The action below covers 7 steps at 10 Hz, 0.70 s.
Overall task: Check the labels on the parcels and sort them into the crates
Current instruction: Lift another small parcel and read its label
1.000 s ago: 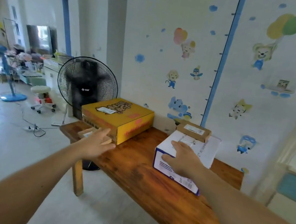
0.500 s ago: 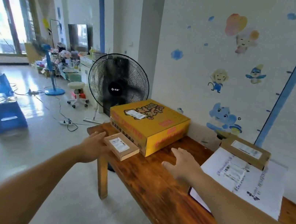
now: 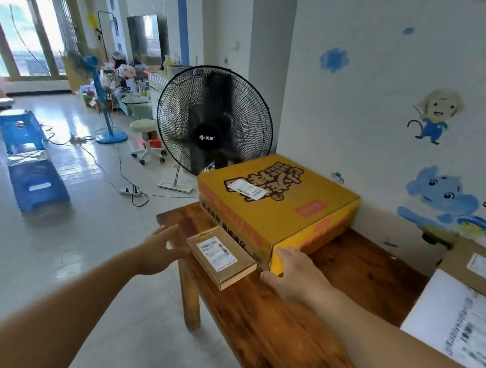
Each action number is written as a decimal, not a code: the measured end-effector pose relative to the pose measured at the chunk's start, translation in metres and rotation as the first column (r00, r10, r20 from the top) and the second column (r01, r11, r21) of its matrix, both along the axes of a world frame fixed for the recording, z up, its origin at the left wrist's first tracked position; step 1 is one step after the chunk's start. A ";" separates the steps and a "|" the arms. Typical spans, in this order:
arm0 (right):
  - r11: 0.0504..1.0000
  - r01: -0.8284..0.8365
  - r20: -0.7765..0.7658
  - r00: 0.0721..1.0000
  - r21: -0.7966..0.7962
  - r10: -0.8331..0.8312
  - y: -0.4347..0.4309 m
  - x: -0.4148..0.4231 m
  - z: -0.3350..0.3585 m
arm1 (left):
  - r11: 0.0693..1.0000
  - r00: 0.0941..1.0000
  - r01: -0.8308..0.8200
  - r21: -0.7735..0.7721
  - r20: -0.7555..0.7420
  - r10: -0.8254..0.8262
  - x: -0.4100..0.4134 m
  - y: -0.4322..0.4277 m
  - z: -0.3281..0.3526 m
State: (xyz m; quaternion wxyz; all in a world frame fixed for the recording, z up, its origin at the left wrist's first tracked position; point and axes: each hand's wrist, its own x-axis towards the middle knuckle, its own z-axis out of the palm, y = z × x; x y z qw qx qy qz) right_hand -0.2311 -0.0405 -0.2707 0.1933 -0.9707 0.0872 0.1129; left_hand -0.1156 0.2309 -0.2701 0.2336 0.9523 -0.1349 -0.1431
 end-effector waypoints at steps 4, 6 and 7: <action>0.955 0.290 -0.185 0.944 0.062 -0.275 0.062 0.102 -0.072 | 0.960 0.960 0.262 0.100 -0.125 -0.249 0.177 0.009 -0.075; 0.862 0.495 -0.268 0.849 0.109 -0.455 0.088 0.119 -0.101 | 0.929 0.908 0.358 0.089 -0.264 -0.325 0.235 -0.001 -0.122; 0.792 0.599 -0.320 0.777 0.116 -0.541 0.097 0.127 -0.117 | 0.924 0.895 0.377 0.063 -0.281 -0.346 0.246 -0.010 -0.136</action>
